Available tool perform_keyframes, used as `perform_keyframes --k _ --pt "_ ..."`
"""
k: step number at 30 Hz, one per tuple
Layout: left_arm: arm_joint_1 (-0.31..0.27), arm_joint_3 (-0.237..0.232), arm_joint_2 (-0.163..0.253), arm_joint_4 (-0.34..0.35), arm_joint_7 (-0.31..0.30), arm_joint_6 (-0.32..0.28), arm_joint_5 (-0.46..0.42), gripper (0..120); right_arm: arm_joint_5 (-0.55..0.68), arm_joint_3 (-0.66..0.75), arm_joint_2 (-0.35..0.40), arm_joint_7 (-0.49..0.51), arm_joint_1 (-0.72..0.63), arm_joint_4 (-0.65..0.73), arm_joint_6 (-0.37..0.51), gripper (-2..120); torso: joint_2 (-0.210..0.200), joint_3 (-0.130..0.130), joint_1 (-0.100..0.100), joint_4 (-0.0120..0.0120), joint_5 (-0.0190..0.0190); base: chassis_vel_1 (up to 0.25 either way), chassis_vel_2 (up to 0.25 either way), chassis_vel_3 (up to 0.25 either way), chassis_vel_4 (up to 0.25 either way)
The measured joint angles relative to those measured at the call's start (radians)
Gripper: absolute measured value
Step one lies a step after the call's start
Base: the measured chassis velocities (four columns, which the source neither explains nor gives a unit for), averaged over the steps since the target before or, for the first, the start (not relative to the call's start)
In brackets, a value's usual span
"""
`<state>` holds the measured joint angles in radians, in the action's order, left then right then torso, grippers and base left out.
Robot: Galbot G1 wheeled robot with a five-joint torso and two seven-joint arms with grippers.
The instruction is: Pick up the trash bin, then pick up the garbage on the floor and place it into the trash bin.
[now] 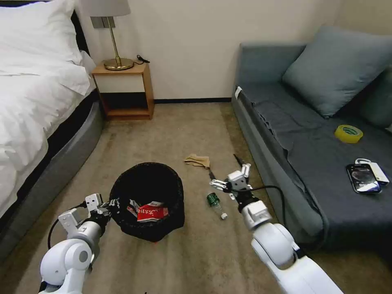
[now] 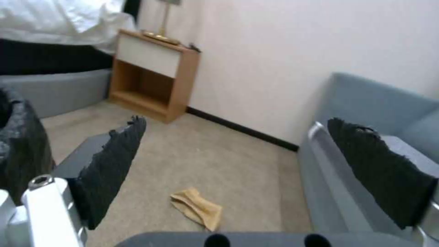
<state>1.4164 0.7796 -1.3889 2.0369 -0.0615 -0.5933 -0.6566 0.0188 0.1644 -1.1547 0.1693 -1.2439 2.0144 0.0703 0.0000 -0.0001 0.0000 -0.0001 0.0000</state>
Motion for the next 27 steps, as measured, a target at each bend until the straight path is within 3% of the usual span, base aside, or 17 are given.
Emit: perform_keyframes --k 6,15,27 --pt "0.000 0.003 -0.007 0.001 -0.003 0.017 0.022 4 -0.022 0.075 -0.090 0.011 -0.112 0.066 0.034 100 0.000 0.000 0.000 0.0001 -0.0001 0.000 0.000 0.000 0.000" --pt "-0.008 0.016 0.003 0.001 -0.001 0.021 0.025 4 -0.060 0.096 -0.166 0.005 -0.207 0.096 0.046 100 0.000 0.000 0.000 0.0001 -0.0001 0.000 0.000 0.000 0.000" --pt "-0.011 0.021 0.010 -0.003 0.004 0.025 0.021 4 -0.073 0.124 -0.180 -0.014 -0.223 0.098 0.027 100 0.000 0.000 0.000 0.0001 -0.0001 0.000 0.000 0.000 0.000"
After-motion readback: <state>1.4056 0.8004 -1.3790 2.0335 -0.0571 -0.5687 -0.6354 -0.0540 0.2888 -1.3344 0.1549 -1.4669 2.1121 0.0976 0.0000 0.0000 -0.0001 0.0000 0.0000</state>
